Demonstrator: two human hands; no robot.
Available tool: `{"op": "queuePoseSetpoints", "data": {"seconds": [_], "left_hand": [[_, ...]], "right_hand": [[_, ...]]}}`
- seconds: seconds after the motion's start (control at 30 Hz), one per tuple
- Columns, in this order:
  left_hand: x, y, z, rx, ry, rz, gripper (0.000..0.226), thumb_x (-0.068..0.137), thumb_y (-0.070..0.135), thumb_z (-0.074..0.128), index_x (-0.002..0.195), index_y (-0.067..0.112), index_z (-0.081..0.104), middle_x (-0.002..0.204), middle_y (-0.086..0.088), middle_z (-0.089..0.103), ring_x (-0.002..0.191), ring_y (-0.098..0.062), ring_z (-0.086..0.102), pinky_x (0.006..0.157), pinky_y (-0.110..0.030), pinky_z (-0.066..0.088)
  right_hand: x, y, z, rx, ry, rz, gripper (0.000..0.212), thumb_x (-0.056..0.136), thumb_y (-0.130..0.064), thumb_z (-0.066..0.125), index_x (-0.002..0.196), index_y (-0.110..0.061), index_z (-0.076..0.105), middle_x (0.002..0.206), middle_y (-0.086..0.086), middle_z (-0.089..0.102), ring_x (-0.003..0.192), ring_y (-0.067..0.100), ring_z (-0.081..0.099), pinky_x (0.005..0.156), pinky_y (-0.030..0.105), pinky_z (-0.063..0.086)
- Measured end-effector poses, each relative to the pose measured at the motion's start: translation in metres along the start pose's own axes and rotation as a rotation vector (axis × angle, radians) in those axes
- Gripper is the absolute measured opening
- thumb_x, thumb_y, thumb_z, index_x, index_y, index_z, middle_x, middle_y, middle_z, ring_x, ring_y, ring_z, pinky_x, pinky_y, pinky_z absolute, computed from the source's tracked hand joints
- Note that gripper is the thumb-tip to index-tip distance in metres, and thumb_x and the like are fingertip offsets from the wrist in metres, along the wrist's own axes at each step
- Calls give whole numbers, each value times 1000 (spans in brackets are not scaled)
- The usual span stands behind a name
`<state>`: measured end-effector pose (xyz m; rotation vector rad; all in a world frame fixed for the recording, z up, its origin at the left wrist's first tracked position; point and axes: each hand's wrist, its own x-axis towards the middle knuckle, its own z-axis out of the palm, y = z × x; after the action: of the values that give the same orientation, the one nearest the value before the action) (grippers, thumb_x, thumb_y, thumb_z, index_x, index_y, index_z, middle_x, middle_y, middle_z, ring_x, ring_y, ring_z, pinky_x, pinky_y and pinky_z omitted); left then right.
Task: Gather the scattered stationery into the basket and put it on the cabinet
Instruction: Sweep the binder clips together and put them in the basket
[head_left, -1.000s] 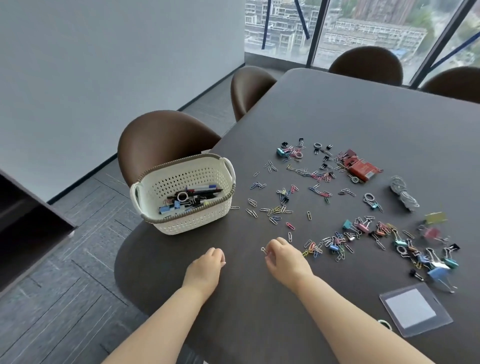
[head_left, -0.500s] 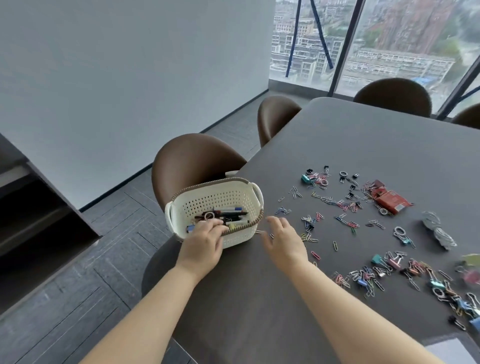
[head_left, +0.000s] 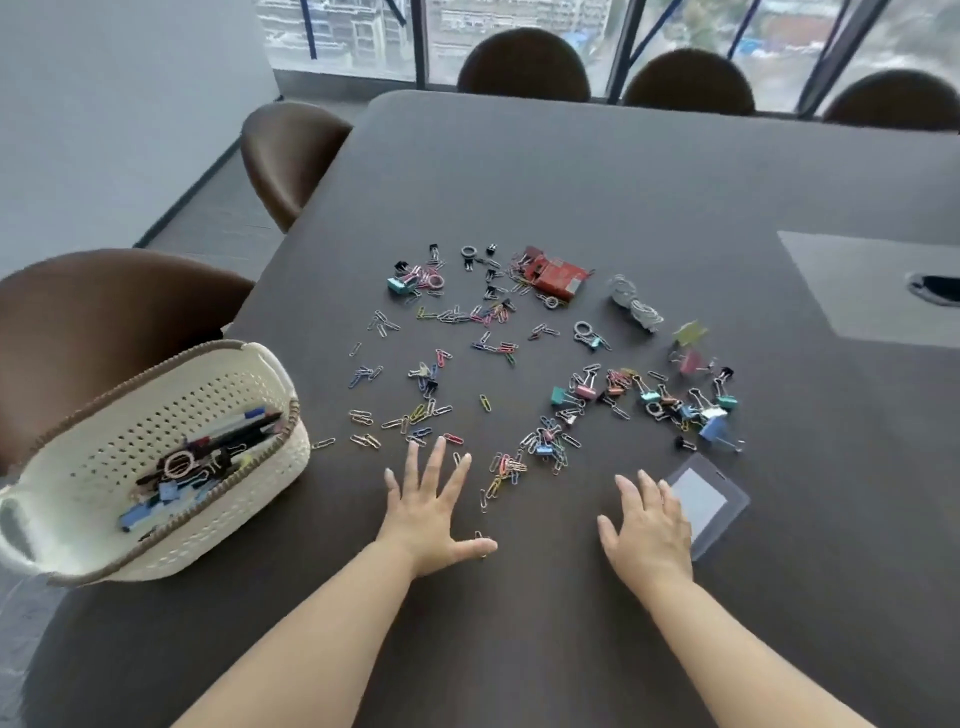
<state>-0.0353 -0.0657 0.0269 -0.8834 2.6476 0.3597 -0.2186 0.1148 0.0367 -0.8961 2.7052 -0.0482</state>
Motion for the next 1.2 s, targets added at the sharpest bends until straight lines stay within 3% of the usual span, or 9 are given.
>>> {"op": "queuePoseSetpoints", "data": {"seconds": [0.2,0.3,0.37,0.47,0.57,0.63,0.7,1.0,1.2], "left_hand": [[30,48,10,60,12,175,100,45,82,-30,131,31,-30,151,0,-28,129,-25,-40,109,-56,-11],[50,62,7,66,41,138,102,42,76,-41,131,27,-30,152,0,-26,132,-27,-36,110,-55,-9],[62,67,0,67,53,137,99,46,78,-36,132,30,-29,153,0,-23,135,-30,-31,110,-56,-8],[77,71,-5,113,46,135,82,76,78,0,139,32,-24,153,0,-24,136,-31,-30,110,-56,-7],[91,73,-7,129,60,128,82,78,78,11,135,34,-29,152,0,-26,134,-31,-32,109,-56,-9],[102,76,-8,117,80,135,82,71,81,5,128,37,-36,151,1,-28,134,-30,-34,109,-57,-10],[115,81,-11,97,96,144,82,65,81,0,123,39,-40,151,3,-28,133,-29,-35,108,-58,-9],[176,100,-31,63,153,140,76,66,76,-3,128,44,-34,152,5,-26,134,-26,-34,108,-59,-6],[214,99,-47,77,151,124,72,69,74,-3,134,48,-21,155,5,-17,137,-27,-29,108,-60,-4]], "right_hand": [[-18,52,9,5,2,172,72,89,-57,31,147,-19,9,157,8,0,143,26,-5,114,52,6],[-24,56,18,-45,-28,92,80,81,-67,17,144,-17,25,154,9,21,141,25,8,109,57,19],[-19,53,26,-59,-9,80,78,86,-67,10,137,-15,37,145,10,40,135,26,22,105,57,27],[-1,49,26,-61,19,86,79,84,-68,2,139,-17,30,144,11,42,134,27,22,108,56,18],[22,50,18,-62,22,43,89,76,-76,-3,146,-21,2,156,7,6,139,27,-2,111,57,3],[40,54,13,-69,17,16,93,62,-82,-14,136,-27,-27,146,-1,-31,135,24,-27,107,54,-18],[59,56,6,-102,15,3,95,54,-83,-23,129,-27,-38,139,-2,-42,132,25,-36,98,52,-31],[141,45,-19,-98,-16,-126,97,71,-83,20,133,-30,-32,153,3,-26,136,30,-31,106,53,-22],[193,42,-31,-93,-43,-184,94,72,-82,25,142,-36,-17,154,2,-23,139,31,-24,113,56,-9]]}}
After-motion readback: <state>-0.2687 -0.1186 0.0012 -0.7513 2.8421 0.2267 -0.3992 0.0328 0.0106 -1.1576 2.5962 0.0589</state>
